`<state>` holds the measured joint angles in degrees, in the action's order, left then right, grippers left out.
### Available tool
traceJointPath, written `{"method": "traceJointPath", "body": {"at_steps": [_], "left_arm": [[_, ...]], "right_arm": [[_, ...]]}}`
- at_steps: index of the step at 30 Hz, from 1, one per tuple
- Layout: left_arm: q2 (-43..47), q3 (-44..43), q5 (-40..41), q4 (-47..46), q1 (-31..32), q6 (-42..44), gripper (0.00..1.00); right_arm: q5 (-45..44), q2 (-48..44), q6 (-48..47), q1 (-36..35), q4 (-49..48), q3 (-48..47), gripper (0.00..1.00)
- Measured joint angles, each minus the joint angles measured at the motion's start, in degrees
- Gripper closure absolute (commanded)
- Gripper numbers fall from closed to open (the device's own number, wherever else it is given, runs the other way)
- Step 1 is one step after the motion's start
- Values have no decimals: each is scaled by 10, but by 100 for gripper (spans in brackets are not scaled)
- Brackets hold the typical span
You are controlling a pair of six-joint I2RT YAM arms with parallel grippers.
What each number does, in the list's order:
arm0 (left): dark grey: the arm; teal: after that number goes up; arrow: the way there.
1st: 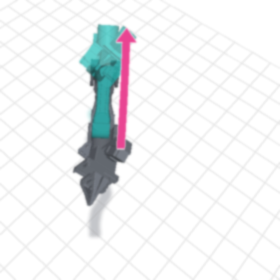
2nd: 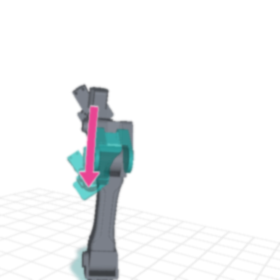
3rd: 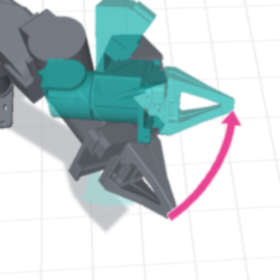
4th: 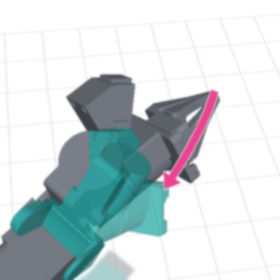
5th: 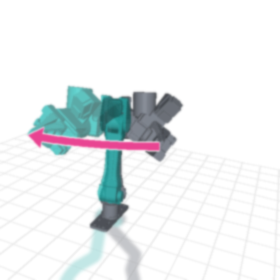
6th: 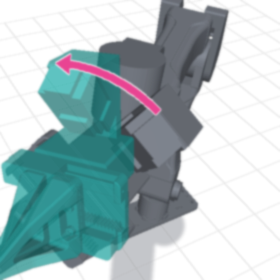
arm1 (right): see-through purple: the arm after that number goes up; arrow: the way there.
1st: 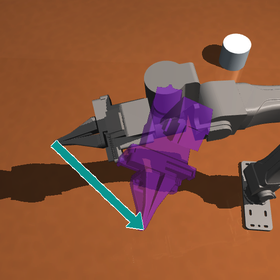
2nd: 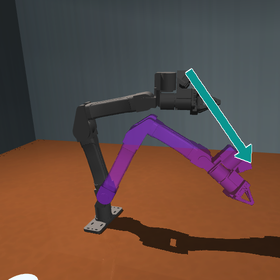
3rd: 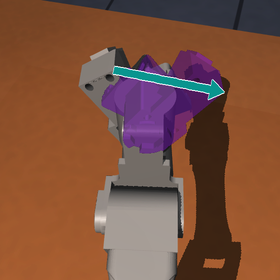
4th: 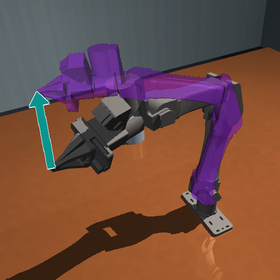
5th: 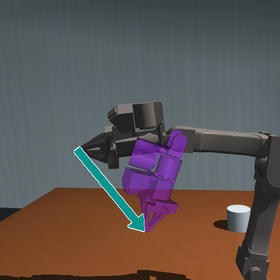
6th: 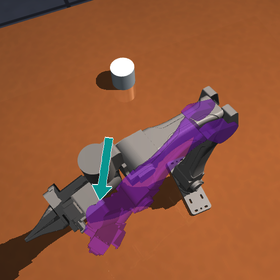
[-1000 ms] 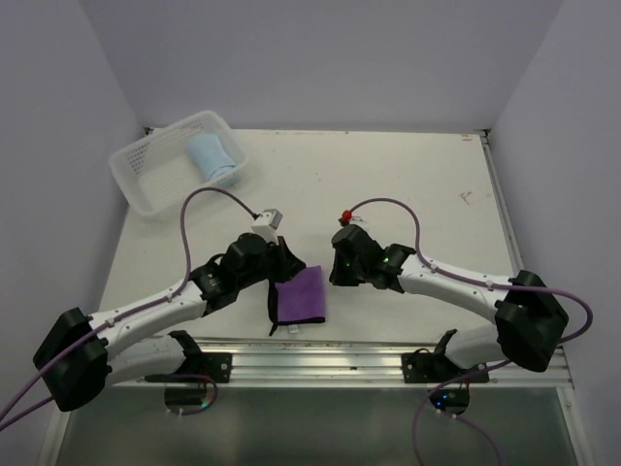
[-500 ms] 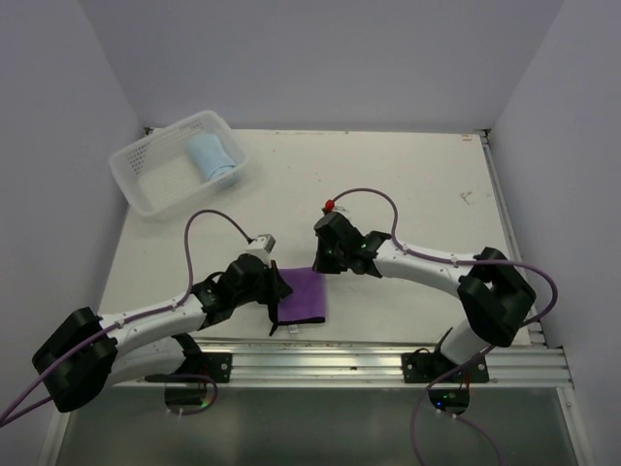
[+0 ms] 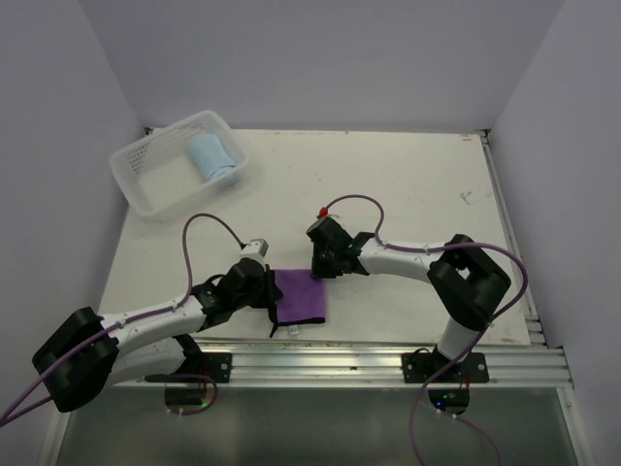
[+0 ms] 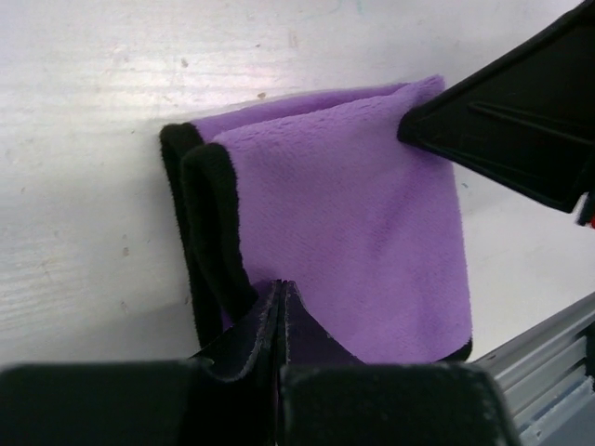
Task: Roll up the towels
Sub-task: Fold the towel
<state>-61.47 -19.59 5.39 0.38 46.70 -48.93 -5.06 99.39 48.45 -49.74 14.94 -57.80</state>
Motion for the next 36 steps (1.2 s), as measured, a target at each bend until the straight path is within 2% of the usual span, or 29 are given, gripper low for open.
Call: {"method": "traceJointPath", "body": {"at_steps": [12, 20, 25, 36], "left_arm": [[-5, 13, 19, 23, 0, -16, 100], [-5, 16, 21, 19, 0, -25, 100], [0, 17, 26, 19, 0, -25, 100], [0, 17, 29, 19, 0, -23, 100]], "right_arm": [[-2, -11, -9, 0, 21, -11, 100], [-15, -123, -16, 0, 41, -12, 100], [-14, -158, -15, -8, 37, 14, 100], [2, -149, 17, -74, 23, 123, 100]]}}
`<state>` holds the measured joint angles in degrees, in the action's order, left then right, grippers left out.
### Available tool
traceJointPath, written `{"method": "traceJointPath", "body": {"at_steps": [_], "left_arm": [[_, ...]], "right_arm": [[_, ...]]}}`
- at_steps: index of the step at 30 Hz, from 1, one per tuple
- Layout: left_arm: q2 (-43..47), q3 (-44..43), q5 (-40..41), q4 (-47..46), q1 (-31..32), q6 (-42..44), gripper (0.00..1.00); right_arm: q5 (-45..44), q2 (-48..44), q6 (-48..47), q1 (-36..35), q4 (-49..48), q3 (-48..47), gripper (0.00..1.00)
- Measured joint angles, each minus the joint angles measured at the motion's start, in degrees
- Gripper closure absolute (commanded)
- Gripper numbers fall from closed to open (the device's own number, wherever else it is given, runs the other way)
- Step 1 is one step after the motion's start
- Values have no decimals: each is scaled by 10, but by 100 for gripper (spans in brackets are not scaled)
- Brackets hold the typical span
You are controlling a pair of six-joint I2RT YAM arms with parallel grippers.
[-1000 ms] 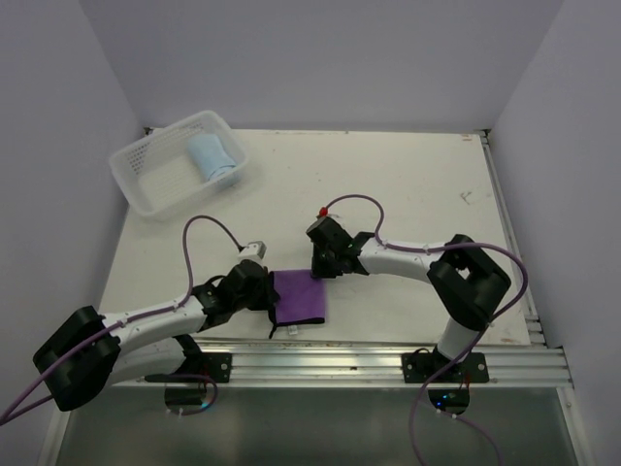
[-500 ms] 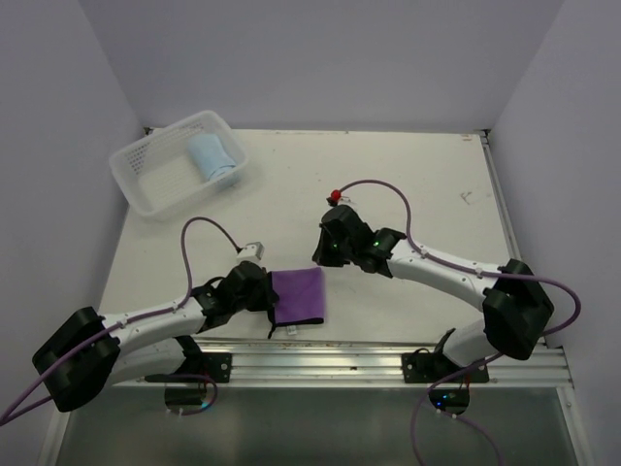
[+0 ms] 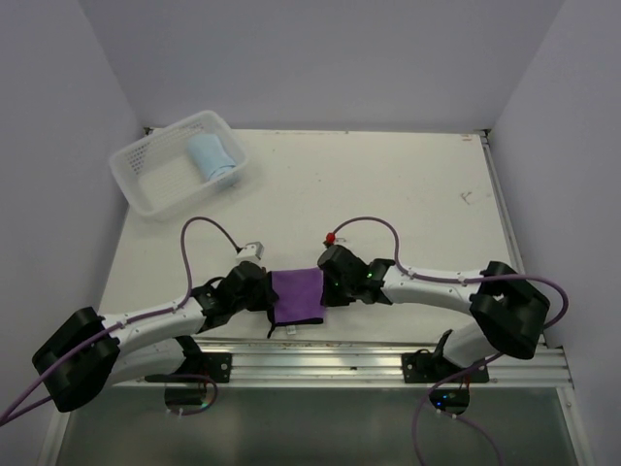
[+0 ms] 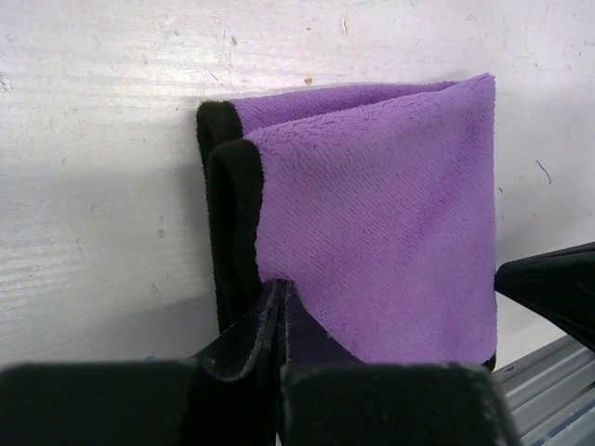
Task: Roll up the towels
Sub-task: Fold the towel
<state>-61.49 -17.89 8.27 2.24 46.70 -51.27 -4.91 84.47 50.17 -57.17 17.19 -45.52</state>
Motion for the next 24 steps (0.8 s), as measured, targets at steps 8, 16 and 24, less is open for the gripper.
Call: {"method": "traceJointPath", "body": {"at_steps": [8, 16, 24], "left_arm": [[0, 0, 0, 0, 0, 0, 100], [0, 0, 0, 0, 0, 0, 100], [-1, 0, 0, 0, 0, 1, 100]], "right_arm": [[-6, 3, 3, -3, -1, 14, 100], [-16, -10, -3, -3, 20, -15, 100], [-14, -26, -2, -12, 16, -18, 100]]}}
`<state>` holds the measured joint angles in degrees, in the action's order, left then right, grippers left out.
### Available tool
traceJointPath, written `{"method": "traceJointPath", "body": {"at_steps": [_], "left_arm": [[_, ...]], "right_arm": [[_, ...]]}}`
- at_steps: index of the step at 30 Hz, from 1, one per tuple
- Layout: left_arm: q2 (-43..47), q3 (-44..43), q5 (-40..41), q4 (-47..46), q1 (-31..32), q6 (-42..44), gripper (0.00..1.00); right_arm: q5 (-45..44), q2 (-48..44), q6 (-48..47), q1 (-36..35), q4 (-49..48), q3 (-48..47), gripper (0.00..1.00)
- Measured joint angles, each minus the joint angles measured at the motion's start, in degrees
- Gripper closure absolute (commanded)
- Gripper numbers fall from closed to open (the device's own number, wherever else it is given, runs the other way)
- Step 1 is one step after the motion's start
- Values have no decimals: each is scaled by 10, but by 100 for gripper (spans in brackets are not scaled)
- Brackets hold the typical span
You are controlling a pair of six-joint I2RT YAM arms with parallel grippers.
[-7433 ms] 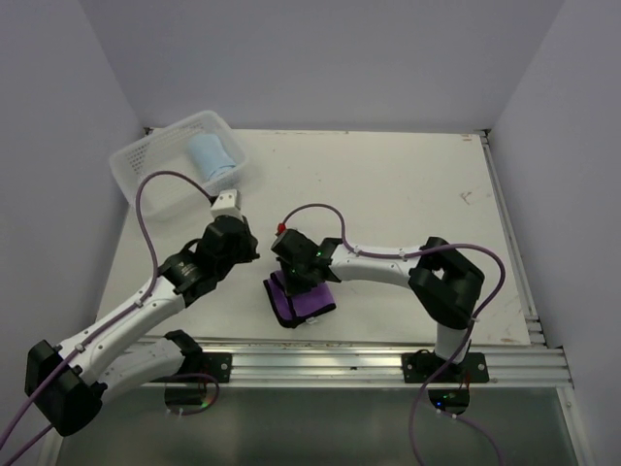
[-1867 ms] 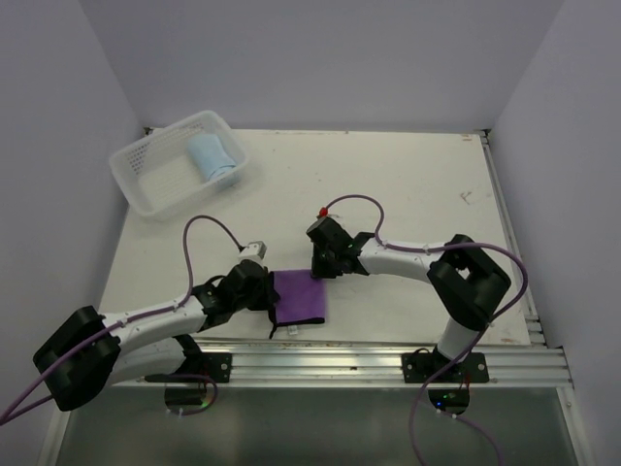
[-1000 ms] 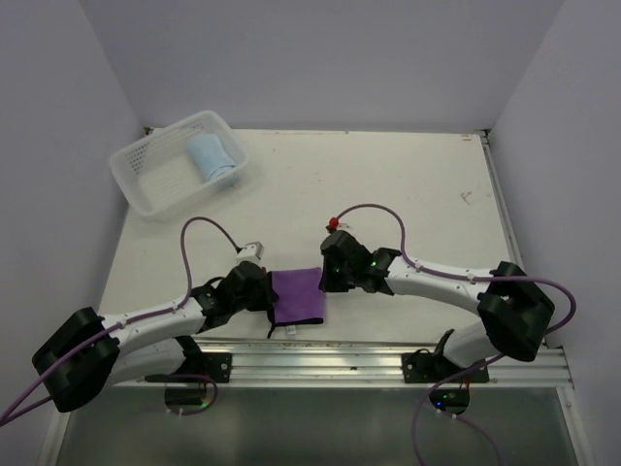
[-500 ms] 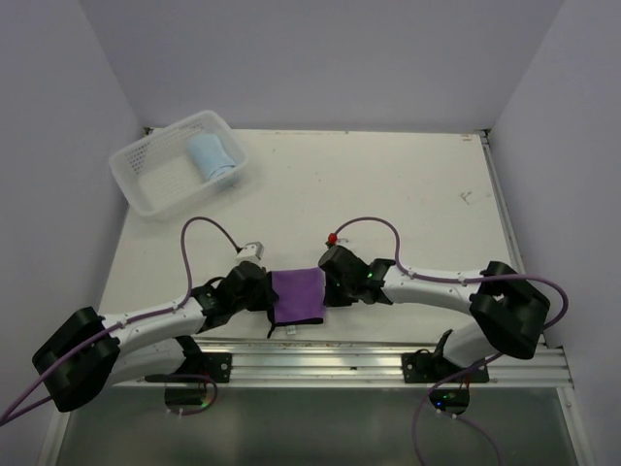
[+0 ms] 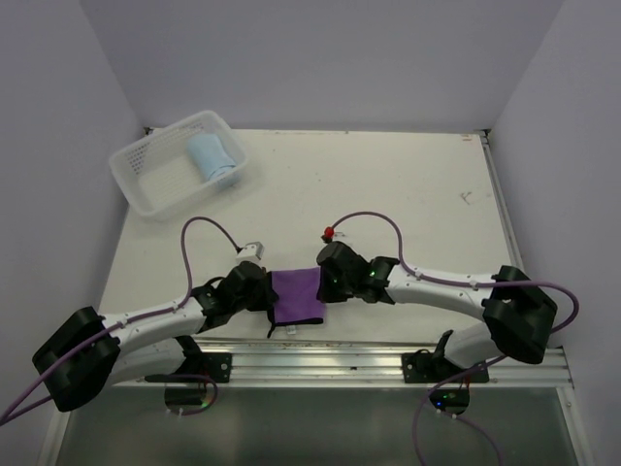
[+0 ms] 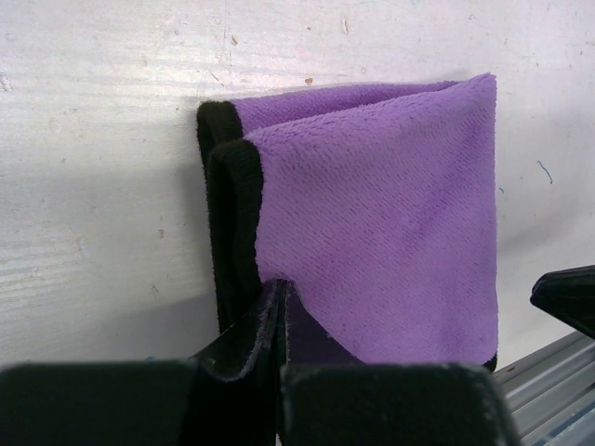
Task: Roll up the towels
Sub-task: Fold the towel
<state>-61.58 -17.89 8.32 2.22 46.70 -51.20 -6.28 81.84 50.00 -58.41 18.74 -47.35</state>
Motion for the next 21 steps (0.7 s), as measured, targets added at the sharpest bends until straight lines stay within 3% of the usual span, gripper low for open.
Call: {"method": "traceJointPath", "body": {"at_steps": [21], "left_arm": [[-5, 0, 0, -5, 0, 4, 100]], "right_arm": [[9, 54, 20, -19, -18, 20, 100]]}}
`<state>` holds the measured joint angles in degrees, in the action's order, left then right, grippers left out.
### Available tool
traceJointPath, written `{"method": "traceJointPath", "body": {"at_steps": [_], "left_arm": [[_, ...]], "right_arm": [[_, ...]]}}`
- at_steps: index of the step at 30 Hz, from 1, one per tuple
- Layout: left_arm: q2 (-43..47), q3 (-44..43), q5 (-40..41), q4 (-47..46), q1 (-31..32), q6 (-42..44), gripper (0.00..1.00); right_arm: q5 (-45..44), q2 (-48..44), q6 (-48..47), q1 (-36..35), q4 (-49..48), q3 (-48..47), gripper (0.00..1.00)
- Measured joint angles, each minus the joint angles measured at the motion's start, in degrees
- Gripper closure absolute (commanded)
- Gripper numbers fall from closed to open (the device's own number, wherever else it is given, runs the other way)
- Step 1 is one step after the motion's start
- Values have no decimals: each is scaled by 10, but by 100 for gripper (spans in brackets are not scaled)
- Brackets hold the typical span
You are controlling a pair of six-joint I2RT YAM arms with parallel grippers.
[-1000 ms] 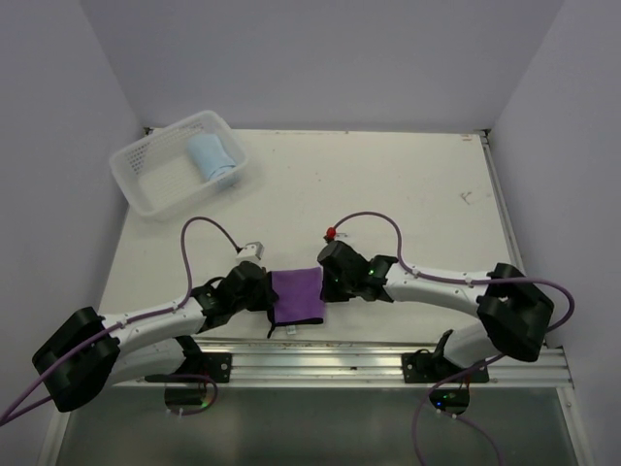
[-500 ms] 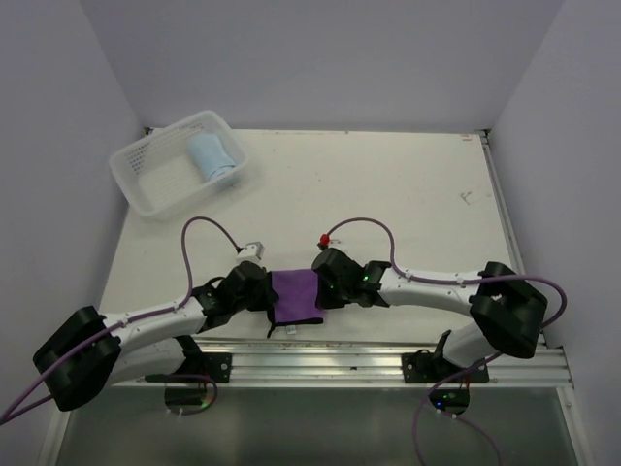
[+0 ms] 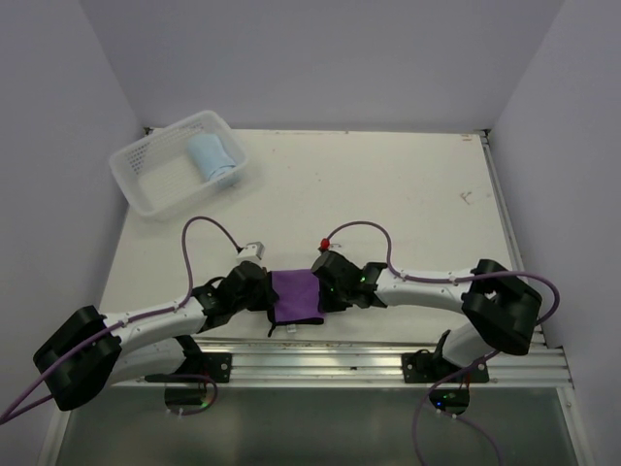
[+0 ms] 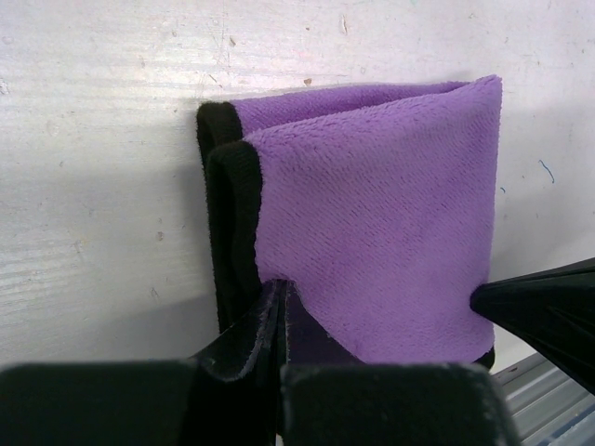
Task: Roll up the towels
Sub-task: Fold the towel, then roll the towel
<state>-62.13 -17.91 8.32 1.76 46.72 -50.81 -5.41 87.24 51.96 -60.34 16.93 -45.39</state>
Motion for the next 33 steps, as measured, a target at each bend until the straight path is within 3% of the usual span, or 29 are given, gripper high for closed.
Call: {"method": "traceJointPath", "body": {"at_steps": [10, 26, 33], "left_arm": [[0, 0, 0, 0, 2, 0, 100], [5, 0, 0, 1, 2, 0, 100], [5, 0, 0, 1, 2, 0, 100]], "right_arm": [[-16, -71, -8, 0, 44, -30, 94], [-3, -105, 60, 0, 27, 59, 51], [31, -103, 96, 0, -48, 94, 49]]}}
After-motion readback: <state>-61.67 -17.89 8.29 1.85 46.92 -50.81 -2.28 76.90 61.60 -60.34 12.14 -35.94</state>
